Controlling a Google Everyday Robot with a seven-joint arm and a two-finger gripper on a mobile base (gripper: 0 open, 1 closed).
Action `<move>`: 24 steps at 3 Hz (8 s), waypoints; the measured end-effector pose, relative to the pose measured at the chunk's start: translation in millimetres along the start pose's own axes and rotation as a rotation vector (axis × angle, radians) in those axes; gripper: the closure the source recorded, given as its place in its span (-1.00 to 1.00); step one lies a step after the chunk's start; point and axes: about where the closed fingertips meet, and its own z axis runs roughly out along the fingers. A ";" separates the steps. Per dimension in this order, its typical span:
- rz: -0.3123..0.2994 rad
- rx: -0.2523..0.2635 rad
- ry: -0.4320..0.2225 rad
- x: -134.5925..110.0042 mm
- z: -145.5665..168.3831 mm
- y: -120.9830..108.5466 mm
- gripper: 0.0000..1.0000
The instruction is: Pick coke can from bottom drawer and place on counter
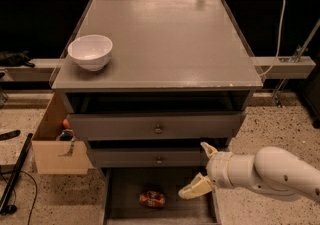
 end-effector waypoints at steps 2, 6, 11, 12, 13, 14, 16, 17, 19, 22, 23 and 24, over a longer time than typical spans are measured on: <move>0.027 -0.026 0.092 85.8 75.6 -1.7 -1.00; 0.055 -0.025 0.129 186.1 133.4 -5.3 -1.00; -0.005 -0.268 -0.009 226.2 272.6 21.3 -1.00; -0.005 -0.268 -0.009 226.2 272.7 21.3 -1.00; -0.037 -0.301 -0.006 227.4 304.5 13.8 -1.00; -0.051 -0.316 0.007 233.2 328.2 1.8 -1.00; -0.059 -0.342 0.049 272.5 359.1 11.9 -1.00; -0.060 -0.348 0.055 283.2 364.0 19.1 -1.00; -0.060 -0.348 0.055 283.2 364.1 19.2 -0.15; -0.060 -0.349 0.055 283.1 364.1 19.4 1.00; -0.058 -0.352 0.057 281.9 362.8 20.1 1.00; -0.056 -0.347 0.051 266.3 337.3 18.3 1.00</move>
Offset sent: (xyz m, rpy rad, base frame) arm 0.0023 -0.0061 -0.1841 -0.0955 0.1343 -0.0083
